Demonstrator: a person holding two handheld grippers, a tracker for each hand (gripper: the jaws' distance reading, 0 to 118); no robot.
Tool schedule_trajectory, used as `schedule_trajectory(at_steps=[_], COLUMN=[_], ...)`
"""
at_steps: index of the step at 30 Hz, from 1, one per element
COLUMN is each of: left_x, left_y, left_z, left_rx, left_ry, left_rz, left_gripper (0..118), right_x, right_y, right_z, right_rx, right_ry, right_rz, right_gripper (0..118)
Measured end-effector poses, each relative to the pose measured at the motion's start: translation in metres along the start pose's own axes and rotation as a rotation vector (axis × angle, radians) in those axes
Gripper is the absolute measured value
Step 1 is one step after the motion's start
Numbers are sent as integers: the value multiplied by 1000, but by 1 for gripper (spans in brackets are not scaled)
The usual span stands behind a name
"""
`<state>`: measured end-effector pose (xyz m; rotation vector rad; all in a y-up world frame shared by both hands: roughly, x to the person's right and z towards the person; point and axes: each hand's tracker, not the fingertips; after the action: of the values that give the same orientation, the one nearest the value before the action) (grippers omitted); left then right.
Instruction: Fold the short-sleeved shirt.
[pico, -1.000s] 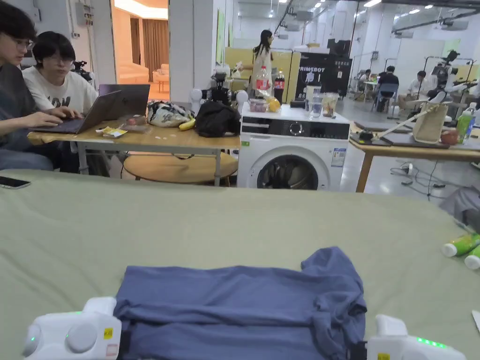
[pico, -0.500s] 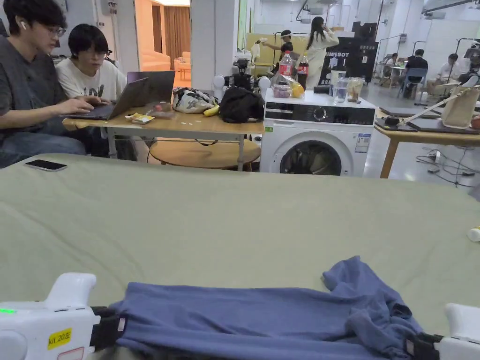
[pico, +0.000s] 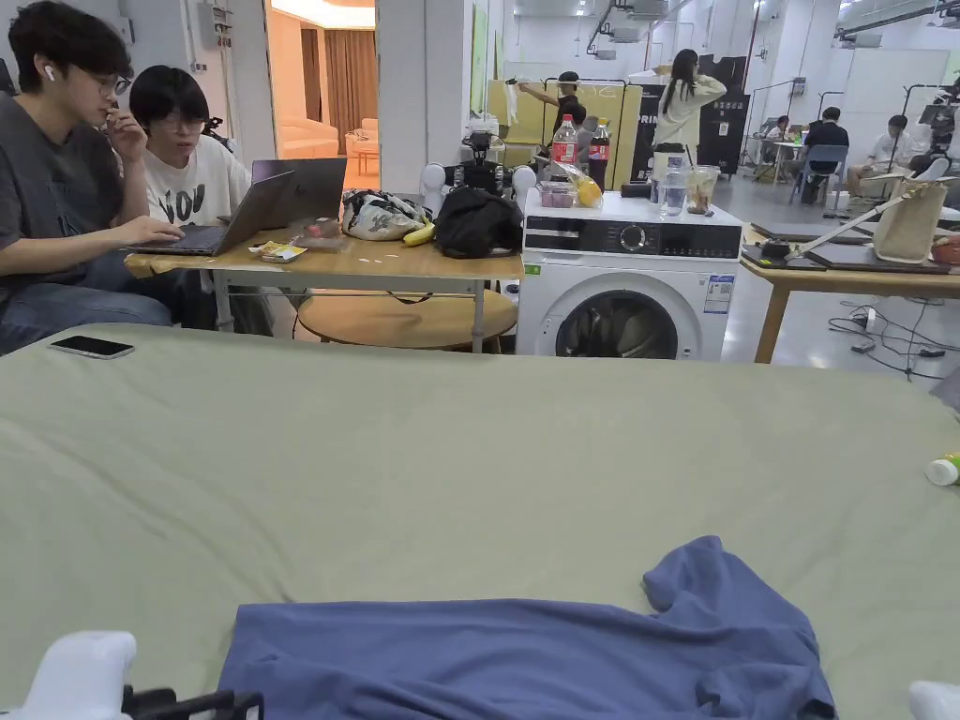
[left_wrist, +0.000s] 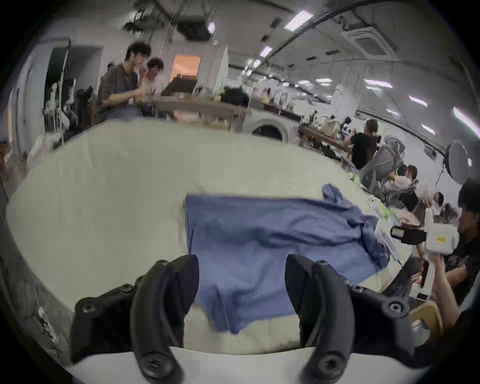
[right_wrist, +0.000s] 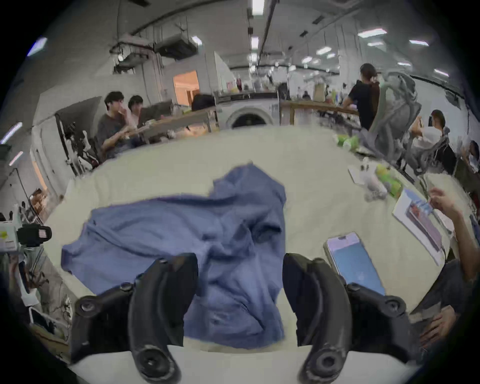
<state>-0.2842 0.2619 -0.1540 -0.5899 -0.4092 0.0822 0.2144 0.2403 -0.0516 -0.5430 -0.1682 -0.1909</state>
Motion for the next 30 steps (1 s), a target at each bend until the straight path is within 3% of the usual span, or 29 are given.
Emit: schedule_trajectory(at_steps=[5,7,8,11,12,16,20,24,30], left_x=[40,48,49,49,49,47,5,-34,-67], left_y=[16,15,15,15,15,18,52,85,81], left_z=[-8,-17,-19,-28,-31,-37,-56,-116,-216], left_rx=[117,113,116,81,84,62,26,-137,-351], left_ry=[39,54,35,-56,-58,-25,-38,-21,207], left_rz=[-176,-160,-129,-29,-31,-21,99,170,112], left_gripper=[69,67,60,9,0,0,0,62,64], right_x=[-29,-40,-44,-53,-55,-58,-55,-47,-25], right_y=[16,16,16,12,10,6,5,8,11], right_z=[-5,-11,-14,-23,-25,-34,-35,-34,-31], right_rx=[57,59,58,55,63,30,24,30,1], right_ry=[101,124,125,123,119,108,126,164,151], right_rz=[26,54,64,85,93,127,151,97,77], right_gripper=[69,64,56,11,1,0,0,0,0])
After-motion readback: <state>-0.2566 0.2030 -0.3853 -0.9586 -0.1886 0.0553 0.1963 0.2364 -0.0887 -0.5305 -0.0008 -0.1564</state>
